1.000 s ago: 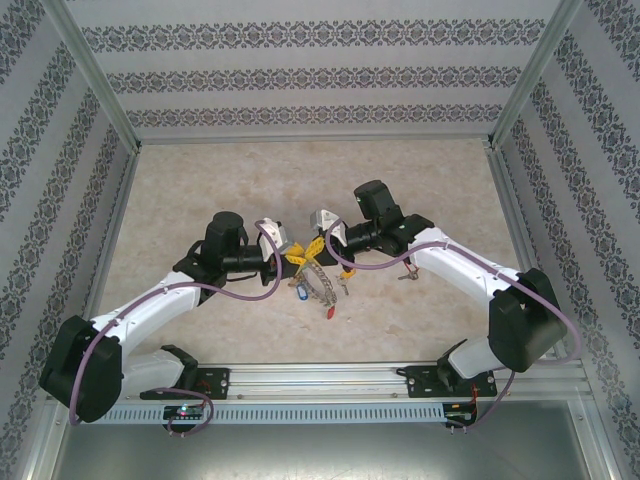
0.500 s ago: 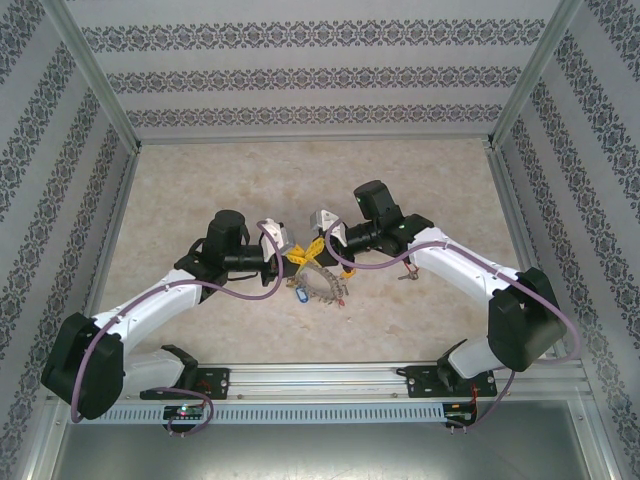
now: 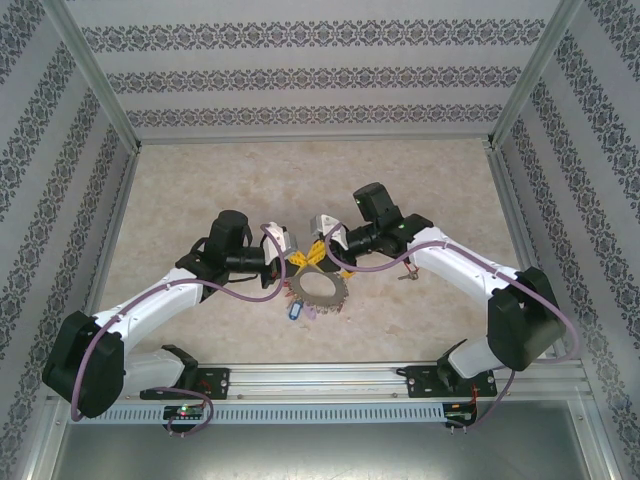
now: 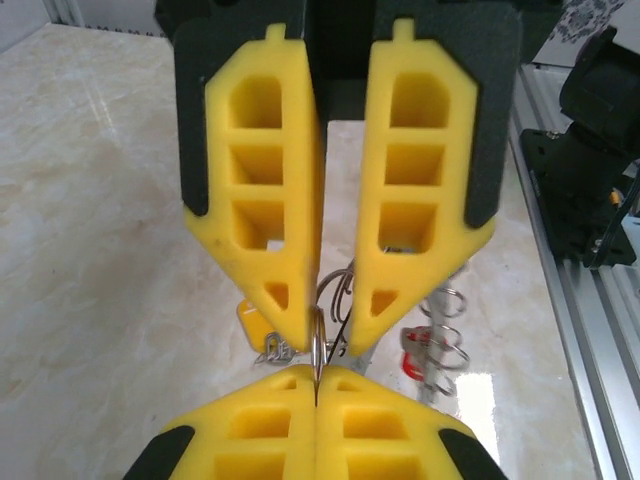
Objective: Put the keys on the keyring
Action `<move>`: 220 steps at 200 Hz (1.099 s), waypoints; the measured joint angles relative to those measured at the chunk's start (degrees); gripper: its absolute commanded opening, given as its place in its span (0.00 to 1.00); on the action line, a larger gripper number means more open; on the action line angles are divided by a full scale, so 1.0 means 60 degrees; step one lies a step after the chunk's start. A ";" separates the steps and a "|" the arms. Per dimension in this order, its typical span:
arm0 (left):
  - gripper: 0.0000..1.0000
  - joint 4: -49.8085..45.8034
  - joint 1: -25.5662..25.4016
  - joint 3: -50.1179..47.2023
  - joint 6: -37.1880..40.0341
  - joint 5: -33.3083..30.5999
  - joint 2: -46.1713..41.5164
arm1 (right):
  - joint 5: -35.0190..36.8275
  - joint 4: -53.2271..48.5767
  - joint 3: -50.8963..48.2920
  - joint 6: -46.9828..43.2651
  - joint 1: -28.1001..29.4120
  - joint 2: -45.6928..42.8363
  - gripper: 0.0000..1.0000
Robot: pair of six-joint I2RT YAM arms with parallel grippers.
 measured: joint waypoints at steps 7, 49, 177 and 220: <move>0.00 -0.0029 0.0000 0.0000 0.0040 -0.0029 0.0000 | 0.0073 -0.0095 0.0004 -0.0098 -0.0051 -0.0018 0.23; 0.00 -0.0102 0.0000 0.0000 0.0197 -0.0259 -0.0004 | 0.0215 -0.0535 0.0113 -0.0240 -0.0382 -0.0073 0.39; 0.00 -0.0022 0.0000 0.0004 -0.0331 -0.0772 -0.0138 | 0.0273 -0.0790 -0.0484 0.0135 -0.0401 -0.0390 0.31; 0.00 -0.0087 -0.0004 0.0004 -0.1140 -0.1042 -0.0157 | 0.1643 -0.0011 -0.0976 0.0623 0.0146 -0.0448 0.07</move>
